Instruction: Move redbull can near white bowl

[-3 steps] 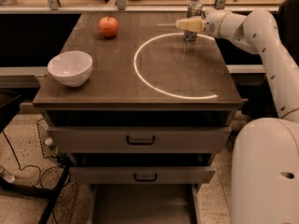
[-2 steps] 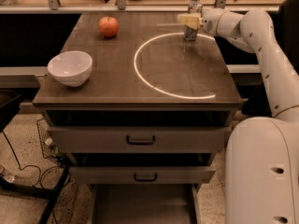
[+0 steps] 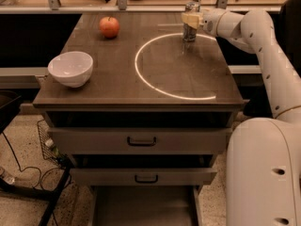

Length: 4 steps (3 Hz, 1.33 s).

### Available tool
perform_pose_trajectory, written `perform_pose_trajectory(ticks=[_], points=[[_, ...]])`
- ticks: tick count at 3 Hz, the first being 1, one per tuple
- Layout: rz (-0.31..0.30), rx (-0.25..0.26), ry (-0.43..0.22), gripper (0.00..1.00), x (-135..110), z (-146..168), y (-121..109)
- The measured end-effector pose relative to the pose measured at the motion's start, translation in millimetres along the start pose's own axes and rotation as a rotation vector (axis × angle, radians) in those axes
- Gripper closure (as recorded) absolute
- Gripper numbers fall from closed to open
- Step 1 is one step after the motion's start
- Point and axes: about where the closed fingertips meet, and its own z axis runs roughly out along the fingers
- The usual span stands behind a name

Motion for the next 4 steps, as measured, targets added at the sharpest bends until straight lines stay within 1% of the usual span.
perform_pose_trajectory(ticks=[1,2,3,4], points=[[0.001,-0.004,0.001,1.00,1.0,3.0,2.3],[0.001,-0.005,0.001,1.00,0.9,3.1,2.4],[0.005,-0.024,-0.025,1.00,-19.6,-1.2,8.7],[0.003,-0.050,-0.053,1.00,-44.2,-20.7,20.3]])
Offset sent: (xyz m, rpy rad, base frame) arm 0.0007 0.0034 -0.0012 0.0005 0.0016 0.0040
